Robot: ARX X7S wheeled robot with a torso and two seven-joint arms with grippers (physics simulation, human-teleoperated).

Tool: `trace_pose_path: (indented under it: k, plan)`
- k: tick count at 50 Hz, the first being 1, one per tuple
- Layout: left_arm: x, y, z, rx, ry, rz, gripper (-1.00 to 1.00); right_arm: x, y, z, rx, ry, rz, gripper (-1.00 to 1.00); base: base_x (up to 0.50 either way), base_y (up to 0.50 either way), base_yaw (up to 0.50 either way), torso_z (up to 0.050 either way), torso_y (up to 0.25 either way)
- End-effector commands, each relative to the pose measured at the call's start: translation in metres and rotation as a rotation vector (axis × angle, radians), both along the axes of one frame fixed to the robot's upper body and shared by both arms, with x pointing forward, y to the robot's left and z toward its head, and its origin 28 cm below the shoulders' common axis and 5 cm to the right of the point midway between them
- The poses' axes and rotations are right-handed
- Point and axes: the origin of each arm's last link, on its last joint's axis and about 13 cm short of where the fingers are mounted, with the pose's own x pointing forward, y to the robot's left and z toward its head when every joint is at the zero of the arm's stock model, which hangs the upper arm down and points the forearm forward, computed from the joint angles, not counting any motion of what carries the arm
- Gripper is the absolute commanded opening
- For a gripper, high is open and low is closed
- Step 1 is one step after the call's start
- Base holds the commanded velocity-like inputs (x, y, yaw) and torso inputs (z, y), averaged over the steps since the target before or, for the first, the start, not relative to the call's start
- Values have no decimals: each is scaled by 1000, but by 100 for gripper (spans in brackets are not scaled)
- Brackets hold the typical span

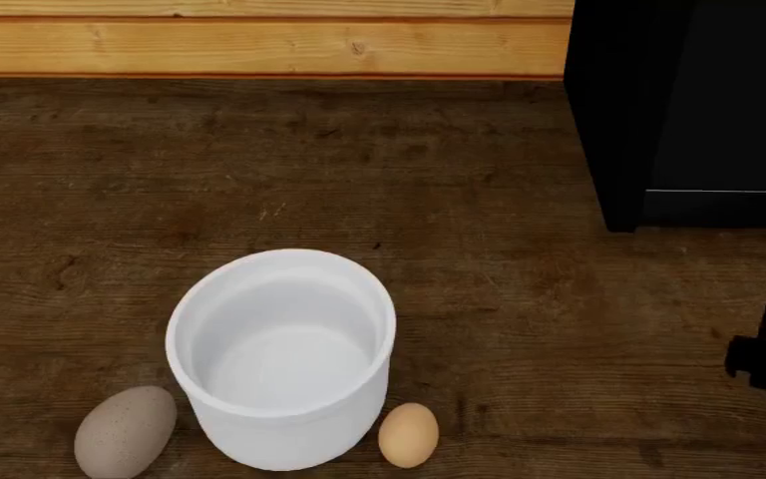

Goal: Place the eggs and milk next to the bowl.

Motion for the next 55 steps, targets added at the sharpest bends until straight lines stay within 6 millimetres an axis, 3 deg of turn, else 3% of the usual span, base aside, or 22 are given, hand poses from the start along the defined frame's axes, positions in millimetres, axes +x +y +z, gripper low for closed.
trace_pose_path:
  k: [1, 18, 41, 55]
  plan:
    - [1, 2, 2, -12, -17, -5, 100, 10, -3, 16, -78, -60, 163, -100, 0, 0, 0, 0, 0]
    - [1, 2, 2, -7, -13, -4, 100, 24, -6, 26, -98, -97, 312, -100, 0, 0, 0, 0, 1]
    - [0, 6, 9, -1, -11, 57, 100, 84, -9, 37, -78, -143, 704, -100, 0, 0, 0, 0, 0]
    - [-4, 6, 13, 7, -15, 66, 100, 93, -11, 42, -78, -109, 828, -100, 0, 0, 0, 0, 1]
